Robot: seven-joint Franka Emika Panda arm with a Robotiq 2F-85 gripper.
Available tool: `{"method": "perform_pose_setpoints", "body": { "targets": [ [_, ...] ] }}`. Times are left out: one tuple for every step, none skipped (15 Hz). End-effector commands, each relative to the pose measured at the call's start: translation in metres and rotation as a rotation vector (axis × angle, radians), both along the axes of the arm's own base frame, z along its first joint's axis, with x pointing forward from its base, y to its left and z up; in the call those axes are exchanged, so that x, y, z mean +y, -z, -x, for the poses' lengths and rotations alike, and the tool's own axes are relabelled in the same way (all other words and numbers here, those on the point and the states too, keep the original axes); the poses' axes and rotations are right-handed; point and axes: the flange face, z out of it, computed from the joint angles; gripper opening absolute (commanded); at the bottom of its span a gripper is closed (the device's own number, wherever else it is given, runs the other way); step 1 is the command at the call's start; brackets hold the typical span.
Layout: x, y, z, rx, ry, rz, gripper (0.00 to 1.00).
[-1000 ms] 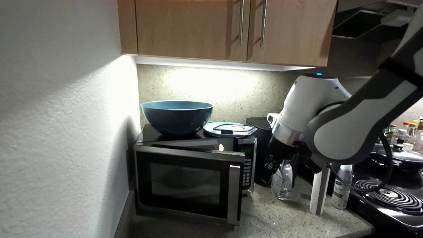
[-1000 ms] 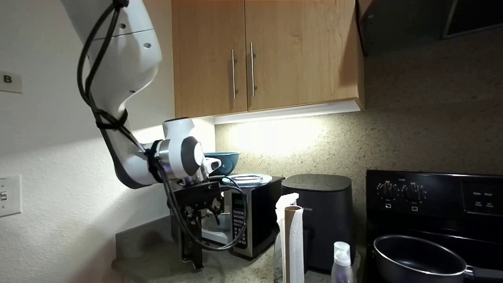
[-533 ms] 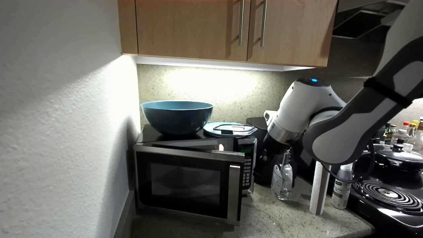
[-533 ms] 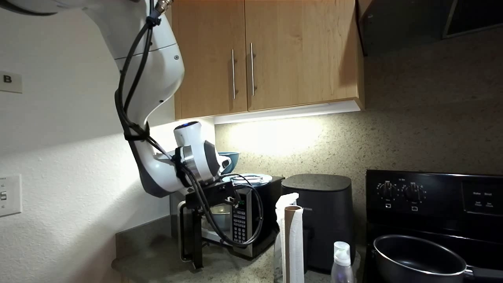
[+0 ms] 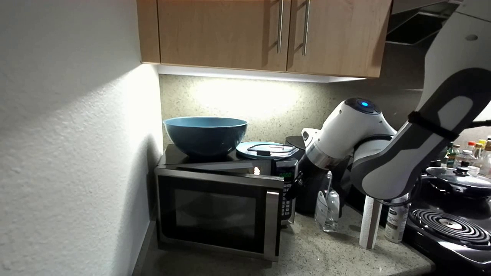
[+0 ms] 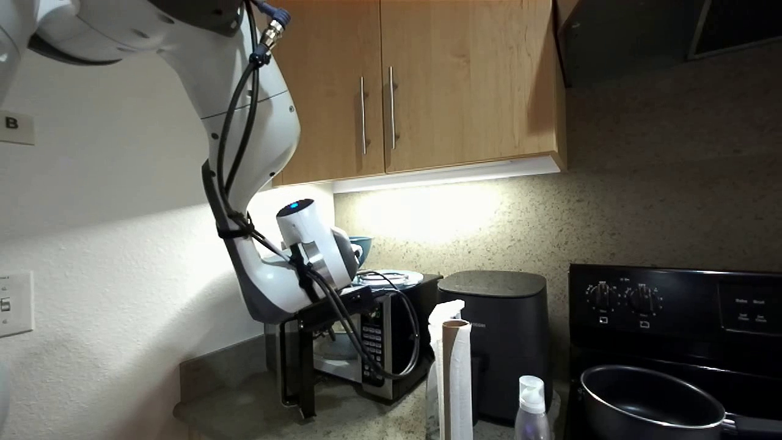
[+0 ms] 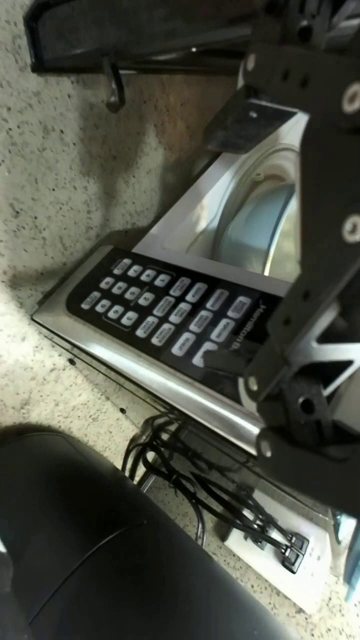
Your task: Open the microwave door
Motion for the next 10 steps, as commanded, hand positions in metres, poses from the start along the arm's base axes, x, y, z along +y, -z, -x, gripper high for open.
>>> {"method": "perform_pose_setpoints", "body": {
  "targets": [
    [0.004,0.004,-0.010,-0.058,-0.010,-0.024,1.00],
    [0.008,0.009,-0.008,-0.054,-0.010,-0.035,1.00],
    [0.017,0.022,0.003,-0.016,-0.024,-0.049,1.00],
    [0.028,0.035,0.017,0.028,-0.052,-0.059,1.00],
    [0.037,0.046,0.029,0.071,-0.065,-0.073,1.00],
    [0.048,0.062,0.045,0.115,-0.088,-0.090,1.00],
    [0.060,0.073,0.057,0.154,-0.103,-0.118,1.00],
    [0.071,0.085,0.071,0.193,-0.132,-0.135,1.00],
    [0.082,0.096,0.082,0.239,-0.149,-0.147,1.00],
    [0.088,0.102,0.088,0.275,-0.162,-0.153,1.00]
  ]
}}
